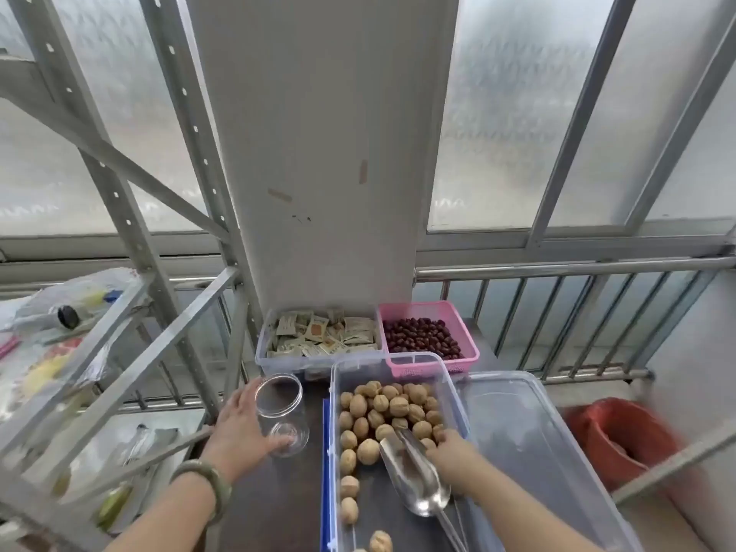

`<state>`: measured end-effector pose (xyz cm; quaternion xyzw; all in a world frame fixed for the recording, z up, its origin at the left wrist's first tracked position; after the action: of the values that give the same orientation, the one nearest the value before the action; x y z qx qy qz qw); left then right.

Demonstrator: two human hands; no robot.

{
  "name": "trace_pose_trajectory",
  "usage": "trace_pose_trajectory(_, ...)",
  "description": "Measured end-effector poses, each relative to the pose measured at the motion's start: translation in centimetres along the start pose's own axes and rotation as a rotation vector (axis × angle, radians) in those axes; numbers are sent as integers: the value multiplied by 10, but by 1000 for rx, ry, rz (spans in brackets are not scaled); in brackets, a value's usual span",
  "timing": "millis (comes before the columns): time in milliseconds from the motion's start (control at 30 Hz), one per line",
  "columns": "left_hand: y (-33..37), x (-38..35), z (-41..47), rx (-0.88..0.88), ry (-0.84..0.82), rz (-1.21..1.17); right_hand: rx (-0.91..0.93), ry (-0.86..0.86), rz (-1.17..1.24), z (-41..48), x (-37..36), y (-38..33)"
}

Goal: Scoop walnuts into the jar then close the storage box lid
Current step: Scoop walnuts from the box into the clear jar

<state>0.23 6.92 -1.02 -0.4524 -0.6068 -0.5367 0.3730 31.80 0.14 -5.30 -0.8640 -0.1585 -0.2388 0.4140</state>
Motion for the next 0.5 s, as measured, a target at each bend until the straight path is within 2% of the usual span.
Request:
trace_pose_trajectory(267,-17,-16,35,7,-47,-53,-198,55,-201,9,-18,33)
trace_pose_trajectory(333,-20,-18,43,13,-44,-79,-223,24,-255,11,-25,38)
trace_pose_trajectory(433,-23,-25,52,41,-61,-127,-322,-75,-206,11,-40,55)
trace_pose_trajectory(500,-26,-30,56,82,-80,-192,-339,-72,-167,14,-45,64)
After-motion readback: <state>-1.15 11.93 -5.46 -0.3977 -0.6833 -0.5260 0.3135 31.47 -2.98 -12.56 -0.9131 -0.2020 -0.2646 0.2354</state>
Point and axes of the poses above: each hand's wrist, its own z-axis towards the middle knuckle, its own x-axis out of the back of the hand, y = z × x, the point moved 7 cm from there along z, towards the middle knuckle, and after that the axes turned 14 degrees about z, right-handed, at the moved point
